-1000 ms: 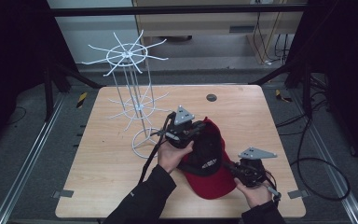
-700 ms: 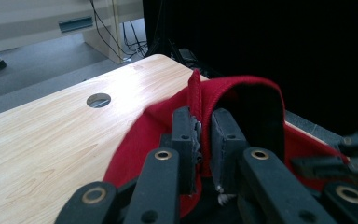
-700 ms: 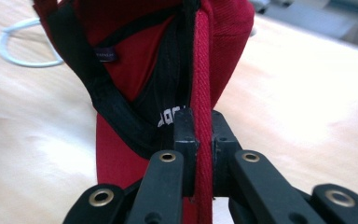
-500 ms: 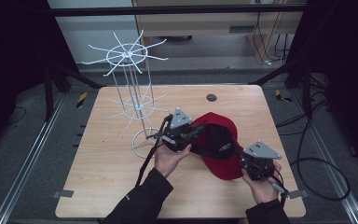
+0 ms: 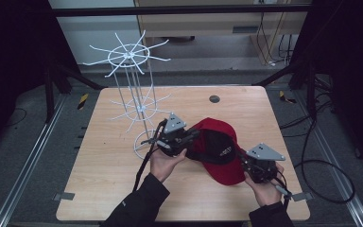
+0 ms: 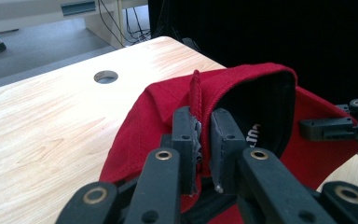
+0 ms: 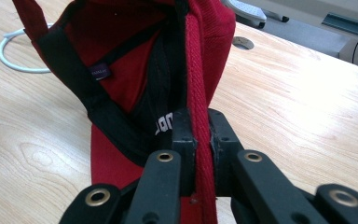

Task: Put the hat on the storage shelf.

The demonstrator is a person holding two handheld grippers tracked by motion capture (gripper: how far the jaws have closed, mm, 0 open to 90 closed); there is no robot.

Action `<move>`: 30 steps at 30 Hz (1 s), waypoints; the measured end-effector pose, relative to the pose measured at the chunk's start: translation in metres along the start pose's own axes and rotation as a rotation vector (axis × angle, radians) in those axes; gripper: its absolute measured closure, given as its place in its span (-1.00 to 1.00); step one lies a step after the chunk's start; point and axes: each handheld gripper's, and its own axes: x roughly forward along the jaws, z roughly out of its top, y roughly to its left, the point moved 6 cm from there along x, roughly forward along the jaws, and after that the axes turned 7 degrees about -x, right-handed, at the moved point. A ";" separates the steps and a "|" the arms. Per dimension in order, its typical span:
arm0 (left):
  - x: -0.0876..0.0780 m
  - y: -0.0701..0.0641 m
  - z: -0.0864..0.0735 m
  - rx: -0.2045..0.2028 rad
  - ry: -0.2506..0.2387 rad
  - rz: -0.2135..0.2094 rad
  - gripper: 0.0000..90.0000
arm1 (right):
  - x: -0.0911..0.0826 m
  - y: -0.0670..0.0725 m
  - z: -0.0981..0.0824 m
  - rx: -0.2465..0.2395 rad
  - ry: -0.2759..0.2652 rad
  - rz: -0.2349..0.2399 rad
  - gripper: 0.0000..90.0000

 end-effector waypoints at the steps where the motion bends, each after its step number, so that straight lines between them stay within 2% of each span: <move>1: 0.000 -0.001 0.001 0.003 -0.002 0.002 0.82 | 0.000 -0.001 0.000 0.002 -0.001 0.003 0.85; 5: 0.002 -0.005 0.009 0.018 -0.024 0.009 0.82 | 0.000 -0.003 -0.003 0.027 0.005 0.016 0.76; 10: 0.004 -0.002 0.015 0.017 -0.029 0.025 0.82 | 0.003 -0.002 -0.009 0.029 0.027 0.039 0.62; 11: 0.004 -0.001 0.015 0.019 -0.028 0.024 0.82 | 0.004 -0.002 -0.014 0.038 0.032 0.072 0.61; 12: 0.005 0.000 0.016 0.016 -0.025 0.027 0.82 | 0.004 -0.002 -0.014 0.038 0.032 0.072 0.61; 13: 0.005 0.001 0.017 0.021 -0.028 0.031 0.82 | 0.005 -0.001 -0.019 0.051 0.042 0.106 0.60; 18: 0.005 0.002 0.018 0.025 -0.035 0.033 0.82 | 0.009 0.003 -0.029 0.062 0.074 0.150 0.57; 19: 0.005 0.002 0.018 0.029 -0.032 0.030 0.82 | 0.010 0.003 -0.032 0.057 0.081 0.155 0.57; 20: 0.006 0.001 0.018 0.030 -0.031 0.034 0.82 | 0.010 0.003 -0.033 0.071 0.082 0.184 0.67; 21: 0.006 0.001 0.018 0.030 -0.031 0.034 0.82 | 0.010 0.003 -0.033 0.071 0.082 0.184 0.67; 23: 0.006 0.000 0.019 0.032 -0.032 0.032 0.82 | 0.007 0.001 -0.030 0.110 0.057 0.228 0.87; 24: 0.006 -0.001 0.019 0.030 -0.034 0.029 0.82 | 0.003 -0.002 -0.026 0.102 0.039 0.195 0.89; 25: 0.005 -0.002 0.020 0.031 -0.037 0.026 0.82 | 0.002 -0.005 -0.023 0.064 0.032 0.142 0.89; 26: 0.005 -0.003 0.021 0.031 -0.040 0.024 0.82 | 0.000 -0.008 -0.020 0.048 0.029 0.108 0.89; 27: 0.004 -0.004 0.021 0.031 -0.040 0.020 0.82 | 0.000 -0.008 -0.020 0.048 0.029 0.108 0.89; 30: 0.003 -0.007 0.018 0.046 -0.025 0.015 0.82 | -0.003 -0.015 -0.012 -0.016 0.009 -0.017 0.89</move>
